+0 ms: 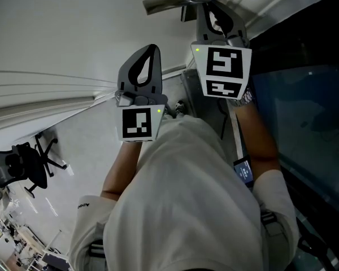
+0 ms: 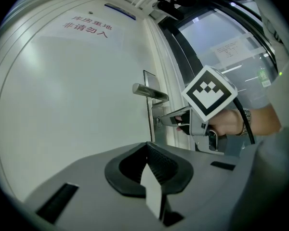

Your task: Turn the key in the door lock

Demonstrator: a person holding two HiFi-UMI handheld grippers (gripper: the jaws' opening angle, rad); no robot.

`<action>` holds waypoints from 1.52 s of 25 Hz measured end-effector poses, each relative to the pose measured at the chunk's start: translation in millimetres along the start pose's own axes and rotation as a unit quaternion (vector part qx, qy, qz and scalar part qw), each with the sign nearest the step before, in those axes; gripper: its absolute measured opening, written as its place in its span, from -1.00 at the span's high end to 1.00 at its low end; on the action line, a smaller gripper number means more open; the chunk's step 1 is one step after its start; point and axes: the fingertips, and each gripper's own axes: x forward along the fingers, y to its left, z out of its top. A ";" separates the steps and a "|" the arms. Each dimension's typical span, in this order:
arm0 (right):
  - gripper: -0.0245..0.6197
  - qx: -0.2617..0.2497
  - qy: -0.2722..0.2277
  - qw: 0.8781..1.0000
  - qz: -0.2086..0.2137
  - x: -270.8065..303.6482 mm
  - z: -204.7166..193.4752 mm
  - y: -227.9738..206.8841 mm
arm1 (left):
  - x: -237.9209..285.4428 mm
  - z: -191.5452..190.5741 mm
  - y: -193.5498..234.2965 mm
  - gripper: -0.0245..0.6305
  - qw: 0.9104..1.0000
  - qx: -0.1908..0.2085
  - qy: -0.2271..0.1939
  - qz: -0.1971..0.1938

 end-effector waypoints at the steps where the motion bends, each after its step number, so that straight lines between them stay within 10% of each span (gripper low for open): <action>1: 0.87 0.030 0.001 1.000 0.005 0.1 -0.9 -1.2 | 0.3 -0.2 -0.2 0.90 1.000 0.001 0.000 0.000; 8: 0.87 0.262 -0.010 0.964 0.040 0.6 -5.3 -9.1 | 1.5 -1.0 -2.3 0.90 1.000 0.001 0.001 0.001; 18: 0.88 0.513 -0.013 0.856 0.064 -0.8 -10.6 -14.2 | -2.4 -1.7 -0.3 0.90 1.000 0.001 0.002 0.006; 21: 0.88 0.444 -0.003 0.892 0.090 -1.0 -10.4 -7.5 | -2.5 -3.3 1.9 0.90 1.000 -0.002 0.004 0.008; 25: 0.53 0.245 0.020 0.964 0.104 -10.1 -14.1 11.1 | -0.2 -5.2 2.2 0.90 1.000 -0.001 0.003 0.005; 28: 0.51 0.077 0.030 0.994 0.069 -18.0 -18.5 11.6 | 0.2 -6.6 1.3 0.90 1.000 -0.005 0.005 0.002; 32: 0.51 -0.117 0.024 0.993 0.021 -21.6 -13.9 2.8 | 1.4 -4.9 -0.7 0.90 1.000 -0.002 0.001 -0.005; 38: 0.51 -0.306 0.037 0.951 0.000 -18.7 -12.9 2.5 | 1.4 -5.9 -0.2 0.90 1.000 -0.006 0.000 -0.007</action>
